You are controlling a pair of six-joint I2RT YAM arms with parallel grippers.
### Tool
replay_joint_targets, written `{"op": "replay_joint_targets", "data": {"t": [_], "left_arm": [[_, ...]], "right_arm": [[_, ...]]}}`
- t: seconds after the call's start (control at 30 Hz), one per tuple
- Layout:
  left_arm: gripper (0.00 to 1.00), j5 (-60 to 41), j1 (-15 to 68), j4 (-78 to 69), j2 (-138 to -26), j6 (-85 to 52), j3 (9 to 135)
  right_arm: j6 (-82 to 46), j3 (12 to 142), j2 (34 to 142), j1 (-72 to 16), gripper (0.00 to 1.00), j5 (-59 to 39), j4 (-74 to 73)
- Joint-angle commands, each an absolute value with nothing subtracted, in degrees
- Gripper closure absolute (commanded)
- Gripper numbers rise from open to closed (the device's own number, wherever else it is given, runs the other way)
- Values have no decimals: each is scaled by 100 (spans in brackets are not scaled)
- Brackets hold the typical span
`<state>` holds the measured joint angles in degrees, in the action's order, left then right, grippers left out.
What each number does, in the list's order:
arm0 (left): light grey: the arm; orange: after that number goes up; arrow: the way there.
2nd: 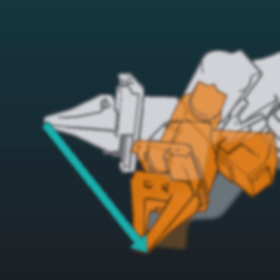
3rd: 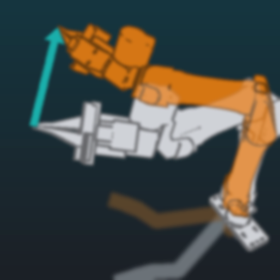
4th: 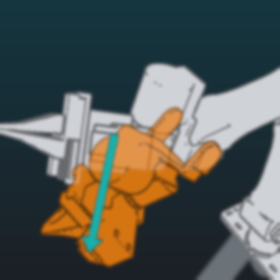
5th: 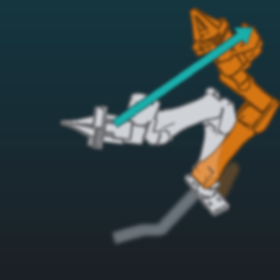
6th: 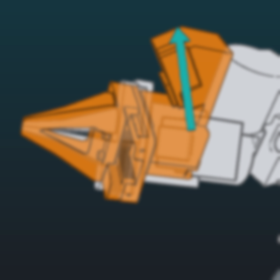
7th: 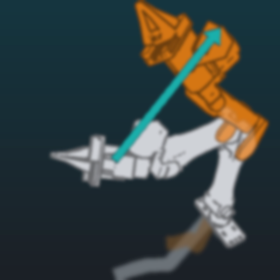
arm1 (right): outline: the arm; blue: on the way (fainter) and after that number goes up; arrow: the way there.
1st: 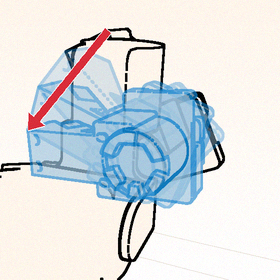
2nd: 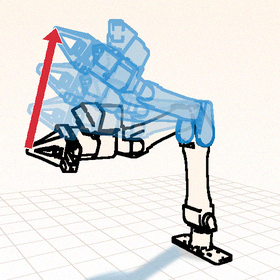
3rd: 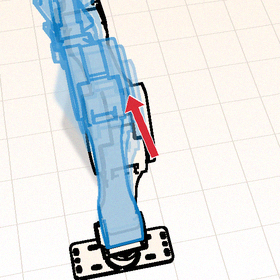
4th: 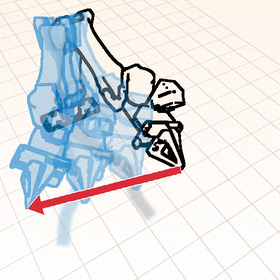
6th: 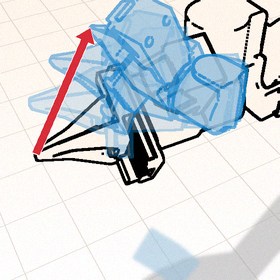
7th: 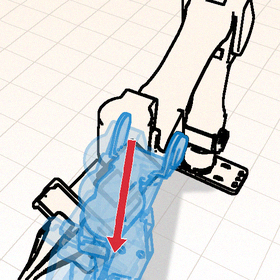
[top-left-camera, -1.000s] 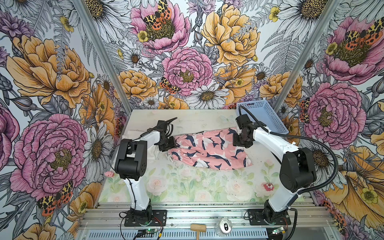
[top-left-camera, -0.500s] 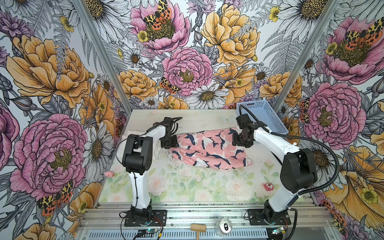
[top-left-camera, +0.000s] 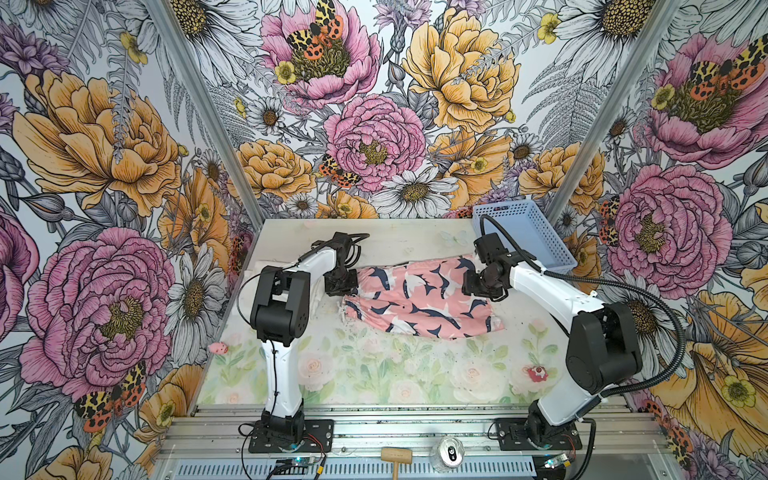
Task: Fold and stack the mixed laundry pile
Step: 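Lift the far end with the right gripper and swing it toward the left gripper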
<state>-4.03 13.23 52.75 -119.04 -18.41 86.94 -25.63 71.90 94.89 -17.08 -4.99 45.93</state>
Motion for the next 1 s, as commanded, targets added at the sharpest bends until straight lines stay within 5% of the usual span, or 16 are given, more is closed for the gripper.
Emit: {"op": "replay_joint_targets", "data": {"t": [0.0, 0.5, 0.97], "left_arm": [[100, -352, 1394, 5635, -12025, -1678, 8551], [100, 401, 1189, 7876, -11020, -1119, 10189], [100, 471, 1263, 8770, -10532, -1310, 10904]], "right_arm": [[-2745, 7158, 9546, -1942, 43, -921, 4023], [-3769, 8240, 11417, -3575, 53, -2091, 2100], [-4275, 9419, 12977, -4072, 58, -2562, 1440]]}}
